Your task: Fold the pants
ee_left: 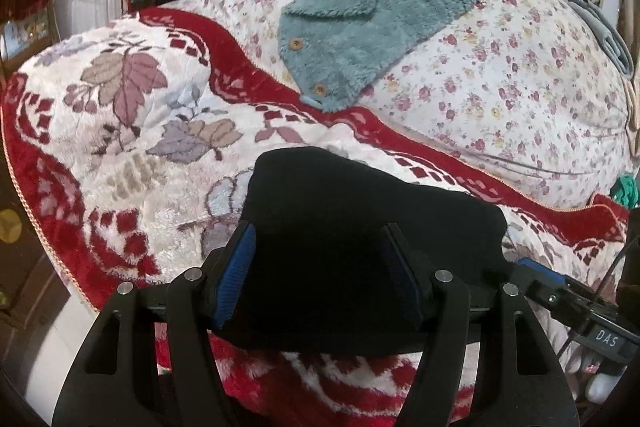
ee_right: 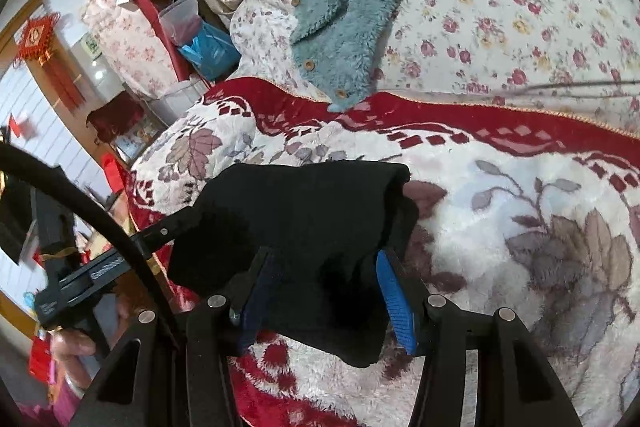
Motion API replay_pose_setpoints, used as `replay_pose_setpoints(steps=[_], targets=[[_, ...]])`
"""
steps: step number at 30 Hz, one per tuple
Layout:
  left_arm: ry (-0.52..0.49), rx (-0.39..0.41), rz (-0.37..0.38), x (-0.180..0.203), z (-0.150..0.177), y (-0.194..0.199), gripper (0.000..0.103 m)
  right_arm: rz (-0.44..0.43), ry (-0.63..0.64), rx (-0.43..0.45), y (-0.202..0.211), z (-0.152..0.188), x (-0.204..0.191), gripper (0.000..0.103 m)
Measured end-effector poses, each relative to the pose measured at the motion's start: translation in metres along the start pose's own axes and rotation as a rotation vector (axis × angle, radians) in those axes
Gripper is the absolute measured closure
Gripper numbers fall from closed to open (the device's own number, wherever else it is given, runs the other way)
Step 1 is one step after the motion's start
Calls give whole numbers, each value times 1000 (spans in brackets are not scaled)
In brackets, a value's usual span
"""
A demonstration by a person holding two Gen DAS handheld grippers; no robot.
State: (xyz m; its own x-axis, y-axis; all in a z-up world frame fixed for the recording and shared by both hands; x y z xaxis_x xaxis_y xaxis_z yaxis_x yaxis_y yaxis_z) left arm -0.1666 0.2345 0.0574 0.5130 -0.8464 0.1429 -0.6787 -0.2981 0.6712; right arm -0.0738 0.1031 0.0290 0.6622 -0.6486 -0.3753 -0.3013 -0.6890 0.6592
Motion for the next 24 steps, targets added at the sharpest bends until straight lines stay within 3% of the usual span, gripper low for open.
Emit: replay_pose_setpoints(steps=[13, 24], targets=[[-33, 28, -43, 16, 3, 20, 38, -45, 76, 55, 20, 1, -30, 52], [-28, 13, -43, 23, 12, 27, 38, -42, 119, 26, 13, 16, -38, 52]])
Point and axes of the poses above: each gripper's, at about its wrist camera, not at the fingertips, and y roughly against the way its jaws point, x to its right, z to its underside, the point moved 5 cm from there along -y, roughly the way its jaws point, and after that the axes turned 3 degrees about -y, right-handed, at the moved point
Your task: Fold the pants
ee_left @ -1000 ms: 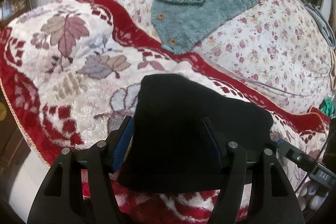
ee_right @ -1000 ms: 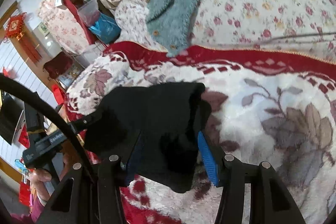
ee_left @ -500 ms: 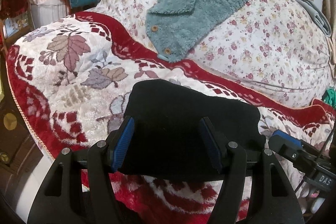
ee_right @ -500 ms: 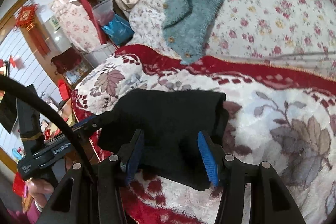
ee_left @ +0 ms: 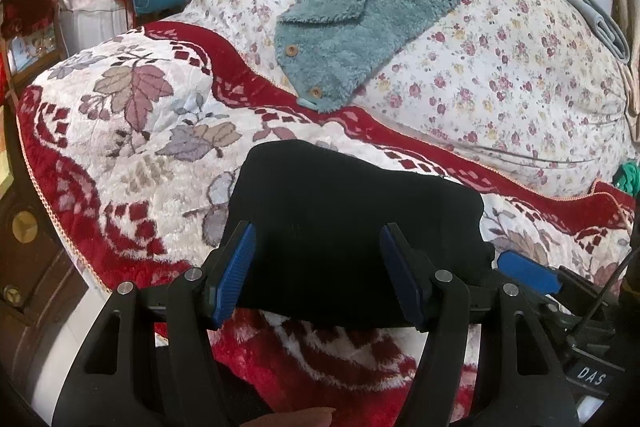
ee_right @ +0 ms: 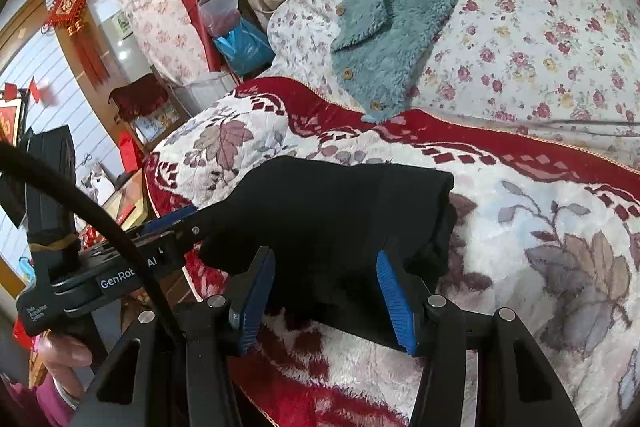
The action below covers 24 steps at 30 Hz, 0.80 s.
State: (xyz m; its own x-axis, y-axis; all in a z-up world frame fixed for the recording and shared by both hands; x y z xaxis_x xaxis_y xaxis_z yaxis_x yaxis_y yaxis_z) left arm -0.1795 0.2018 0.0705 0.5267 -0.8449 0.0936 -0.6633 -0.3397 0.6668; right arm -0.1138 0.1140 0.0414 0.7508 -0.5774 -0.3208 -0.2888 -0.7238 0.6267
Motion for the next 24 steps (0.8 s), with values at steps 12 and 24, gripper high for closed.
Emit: replay_pose_setpoints(steps=[12, 24], targets=[[15, -14, -2, -1, 5, -1, 38, -9, 22, -14, -4, 5, -8, 52], [10, -26, -1, 3, 7, -3, 38, -12, 18, -30, -10, 9, -10, 52]])
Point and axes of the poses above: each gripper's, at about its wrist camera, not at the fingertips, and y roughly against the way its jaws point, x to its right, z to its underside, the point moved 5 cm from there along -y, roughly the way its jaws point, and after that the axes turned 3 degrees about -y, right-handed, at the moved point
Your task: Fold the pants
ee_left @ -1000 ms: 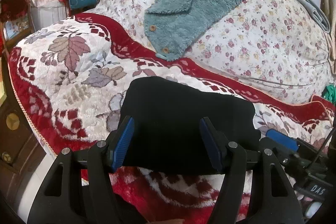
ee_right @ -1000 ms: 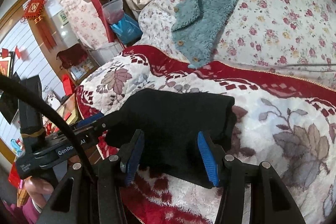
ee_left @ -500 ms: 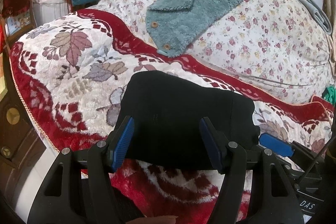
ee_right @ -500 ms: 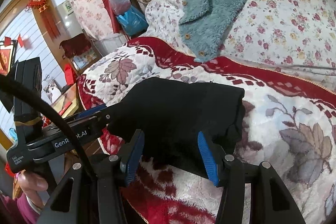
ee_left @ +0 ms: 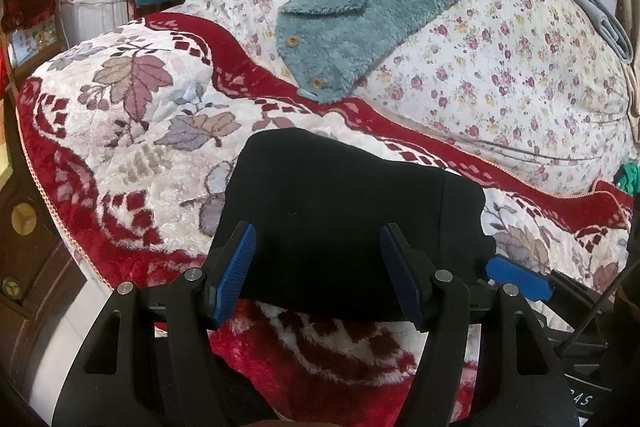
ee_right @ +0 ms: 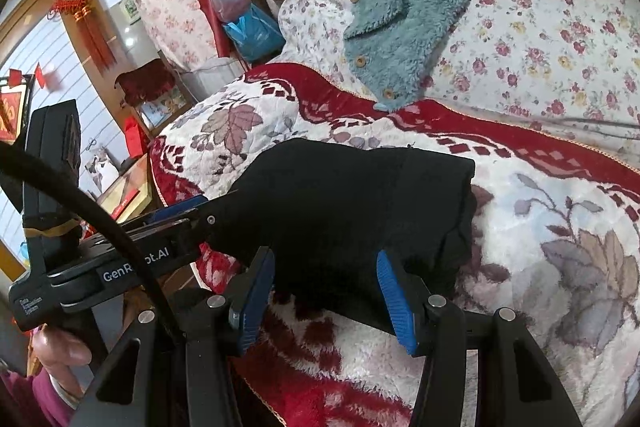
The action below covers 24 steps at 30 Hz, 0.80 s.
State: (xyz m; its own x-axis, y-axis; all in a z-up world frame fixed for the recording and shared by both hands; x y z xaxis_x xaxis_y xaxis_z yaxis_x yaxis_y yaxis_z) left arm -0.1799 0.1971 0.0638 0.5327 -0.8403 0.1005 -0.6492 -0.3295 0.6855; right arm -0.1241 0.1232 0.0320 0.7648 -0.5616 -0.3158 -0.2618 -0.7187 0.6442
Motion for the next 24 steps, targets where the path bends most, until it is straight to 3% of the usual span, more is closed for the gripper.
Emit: replay_pose_setpoints(steps=[19, 24], targets=[[-3, 1, 3, -2, -4, -2, 38, -2, -19, 1, 2, 1, 4, 52], [-22, 37, -7, 0, -7, 3, 38, -5, -23, 5, 3, 0, 5, 52]])
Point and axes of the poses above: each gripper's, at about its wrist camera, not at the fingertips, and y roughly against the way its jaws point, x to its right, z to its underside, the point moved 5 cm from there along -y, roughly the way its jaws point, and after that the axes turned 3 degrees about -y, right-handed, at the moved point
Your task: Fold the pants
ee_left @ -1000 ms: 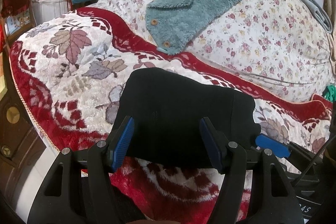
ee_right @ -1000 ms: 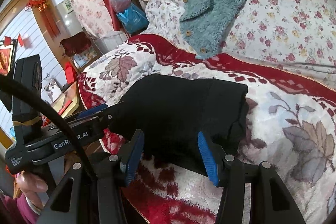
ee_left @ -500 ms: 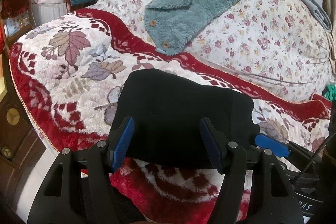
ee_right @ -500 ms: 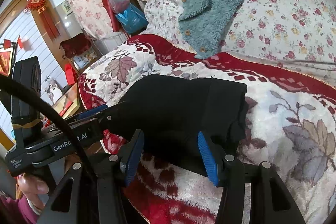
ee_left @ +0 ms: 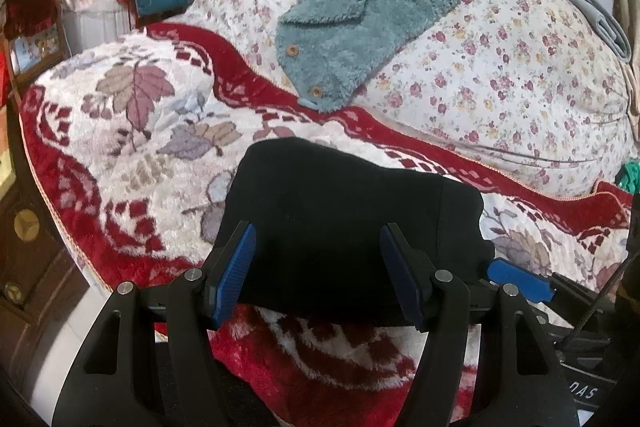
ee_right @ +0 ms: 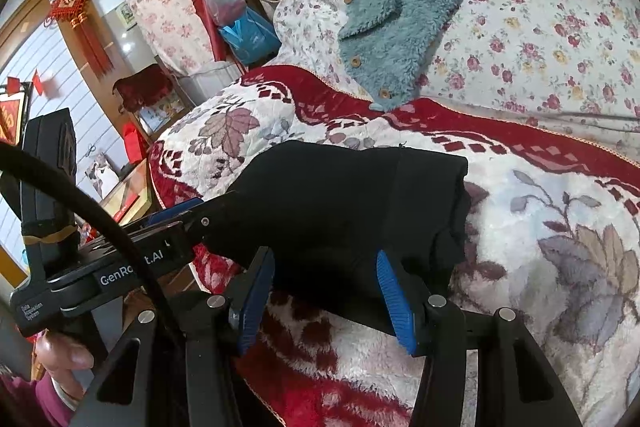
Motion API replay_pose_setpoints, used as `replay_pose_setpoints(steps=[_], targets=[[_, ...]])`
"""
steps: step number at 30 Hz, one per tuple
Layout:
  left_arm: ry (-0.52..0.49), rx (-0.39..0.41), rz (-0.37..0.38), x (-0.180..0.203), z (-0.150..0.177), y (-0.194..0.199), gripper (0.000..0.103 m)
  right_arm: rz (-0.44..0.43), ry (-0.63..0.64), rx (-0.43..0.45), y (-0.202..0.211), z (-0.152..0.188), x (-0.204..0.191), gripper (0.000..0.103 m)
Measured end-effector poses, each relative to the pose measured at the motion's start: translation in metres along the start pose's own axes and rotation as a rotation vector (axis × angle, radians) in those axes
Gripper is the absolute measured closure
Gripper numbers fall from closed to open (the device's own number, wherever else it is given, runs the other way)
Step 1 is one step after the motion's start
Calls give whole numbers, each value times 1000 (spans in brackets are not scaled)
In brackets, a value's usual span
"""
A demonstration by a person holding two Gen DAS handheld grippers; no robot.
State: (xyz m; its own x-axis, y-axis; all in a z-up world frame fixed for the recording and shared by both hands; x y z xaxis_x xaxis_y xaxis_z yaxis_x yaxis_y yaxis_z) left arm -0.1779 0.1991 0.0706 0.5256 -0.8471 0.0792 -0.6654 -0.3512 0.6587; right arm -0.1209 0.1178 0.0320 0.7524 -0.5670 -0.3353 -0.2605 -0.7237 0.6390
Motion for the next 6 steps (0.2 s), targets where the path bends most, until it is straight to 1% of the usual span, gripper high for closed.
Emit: replay_pose_setpoints(steps=[3, 6], targets=[[-36, 23, -4, 7, -1, 6, 38, 0, -10, 6, 5, -1, 4, 52], [-61, 9, 33, 24, -5, 10, 38, 4, -29, 20, 18, -4, 14, 52]])
Point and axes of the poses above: each gripper's, at about its wrist camera, not at the fingertips, and y roughly against the way its jaws point, x to its right, z to its underside, the point moved 5 cm from there along -y, roughly the way its jaws point, and after that the axes turned 3 degrees about -y, right-handed, at the moved point
